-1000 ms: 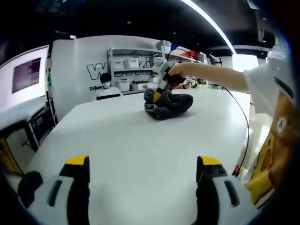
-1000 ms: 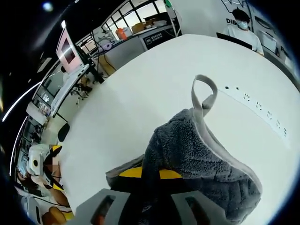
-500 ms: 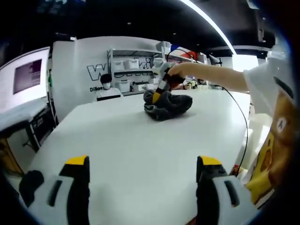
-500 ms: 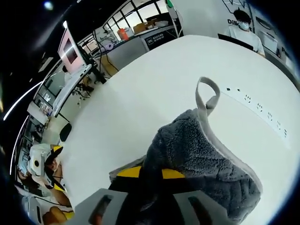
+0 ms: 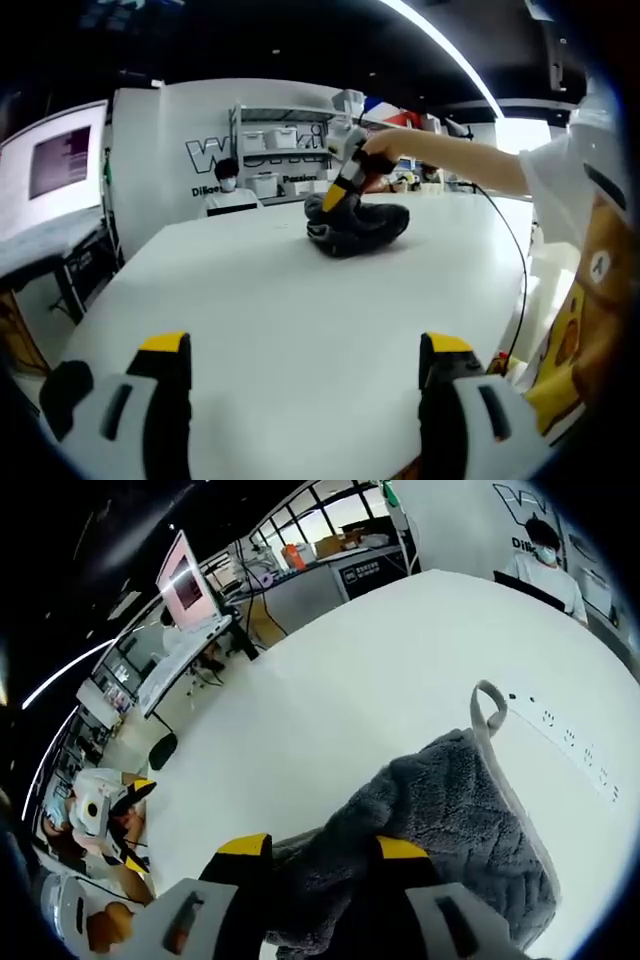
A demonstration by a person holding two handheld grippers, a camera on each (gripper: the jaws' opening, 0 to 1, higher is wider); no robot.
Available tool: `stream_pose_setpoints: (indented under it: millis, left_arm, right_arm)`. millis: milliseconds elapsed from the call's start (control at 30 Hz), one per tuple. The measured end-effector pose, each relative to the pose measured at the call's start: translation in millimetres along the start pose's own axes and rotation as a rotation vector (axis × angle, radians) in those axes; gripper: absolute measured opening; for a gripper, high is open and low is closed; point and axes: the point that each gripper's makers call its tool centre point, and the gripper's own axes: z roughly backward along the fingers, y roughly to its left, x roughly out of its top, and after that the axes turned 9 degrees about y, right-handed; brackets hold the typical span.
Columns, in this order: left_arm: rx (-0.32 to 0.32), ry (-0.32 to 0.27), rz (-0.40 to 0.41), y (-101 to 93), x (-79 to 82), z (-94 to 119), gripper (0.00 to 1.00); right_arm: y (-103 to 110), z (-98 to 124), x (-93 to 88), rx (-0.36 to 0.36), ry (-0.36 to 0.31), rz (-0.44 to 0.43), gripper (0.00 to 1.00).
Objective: Fold the towel on the table until its edges align and the towel forms a compact rectangular stack.
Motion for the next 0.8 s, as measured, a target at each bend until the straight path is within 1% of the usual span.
stream_pose_setpoints:
  millis: [67,100,133,200,400,533,667,800]
  left_arm:
    - [-0.002,0.001,-0.002,-0.4,0.1,-1,0.99]
    - [-0.004,0.001,-0.003,-0.6,0.4,-1,0.99]
    - [-0.006,0.001,-0.004,-1.0,0.8,-2,0.99]
    - [-0.009,0.001,-0.007,-1.9,1.2,-3,0.99]
    - [-0.015,0.004,-0.012,-3.8,3.0,-5,0.99]
    - [-0.024,0.004,-0.02,-6.5,5.4,-8,0.99]
    - [-0.031,0.007,-0.025,-8.5,6.9,-10,0.99]
    - [-0.037,0.007,-0.029,-10.4,9.3,-12,0.99]
  right_arm:
    - [10,3,2.0,0.025,-0.024,0.016,0.45]
    - [18,6,7.2,0.06,-0.06,0.019,0.44]
    - [24,9,10.4,0.079,-0.081,0.015,0.44]
    - [24,18,17.3,0.082,-0.1,0.033,0.44]
    - [36,32,17.5,0.077,-0.127,0.086,0.46]
    - [40,40,10.8,0.072,-0.143,0.112,0.48]
    - [39,50,-2.3,0.051,-0.16,0.129,0.48]
    - [34,60,-18.3,0.018,-0.174,0.137,0.54]
